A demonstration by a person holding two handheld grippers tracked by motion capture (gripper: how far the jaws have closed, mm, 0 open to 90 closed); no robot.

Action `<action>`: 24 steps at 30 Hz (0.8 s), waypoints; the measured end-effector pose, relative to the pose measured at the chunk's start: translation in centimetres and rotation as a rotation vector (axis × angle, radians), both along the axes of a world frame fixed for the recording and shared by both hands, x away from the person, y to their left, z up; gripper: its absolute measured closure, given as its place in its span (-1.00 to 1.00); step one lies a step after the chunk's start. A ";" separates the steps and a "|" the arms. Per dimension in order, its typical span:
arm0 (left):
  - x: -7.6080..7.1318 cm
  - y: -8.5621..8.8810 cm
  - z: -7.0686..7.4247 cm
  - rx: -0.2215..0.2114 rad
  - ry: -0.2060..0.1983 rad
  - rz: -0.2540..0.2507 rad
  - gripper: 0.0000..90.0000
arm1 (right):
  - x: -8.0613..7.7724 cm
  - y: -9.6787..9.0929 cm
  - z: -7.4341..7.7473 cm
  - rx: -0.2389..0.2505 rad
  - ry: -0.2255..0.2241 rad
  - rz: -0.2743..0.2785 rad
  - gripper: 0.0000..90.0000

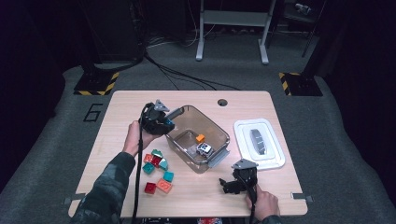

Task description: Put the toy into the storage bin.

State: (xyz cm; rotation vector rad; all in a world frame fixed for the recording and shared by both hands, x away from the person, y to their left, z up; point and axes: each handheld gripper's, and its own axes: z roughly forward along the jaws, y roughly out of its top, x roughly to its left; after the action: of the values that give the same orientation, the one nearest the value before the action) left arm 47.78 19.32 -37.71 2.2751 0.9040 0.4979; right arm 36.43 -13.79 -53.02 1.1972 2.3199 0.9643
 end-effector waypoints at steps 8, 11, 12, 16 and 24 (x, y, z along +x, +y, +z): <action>-0.1 -0.3 -0.7 0.013 0.020 -0.018 0.31 | 0.0 0.0 0.0 0.000 0.000 0.000 -1.00; 0.0 -0.4 -0.9 0.019 0.031 -0.017 0.28 | 0.0 0.0 0.0 0.000 0.000 0.000 -1.00; 0.0 -0.3 -1.0 0.020 0.039 -0.020 0.21 | 0.0 0.0 0.0 0.000 0.000 0.000 -1.00; -0.4 0.2 -1.0 0.001 0.035 -0.001 -0.17 | 0.0 0.0 0.0 0.000 0.000 0.000 -1.00; -2.6 2.3 -0.1 -0.072 -0.013 0.042 -0.66 | 0.0 0.0 0.0 0.002 0.000 0.001 -1.00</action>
State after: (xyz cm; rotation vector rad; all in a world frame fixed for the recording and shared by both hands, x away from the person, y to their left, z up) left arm 45.19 21.61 -37.83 2.1900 0.9498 0.4899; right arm 36.44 -13.78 -53.03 1.1968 2.3201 0.9675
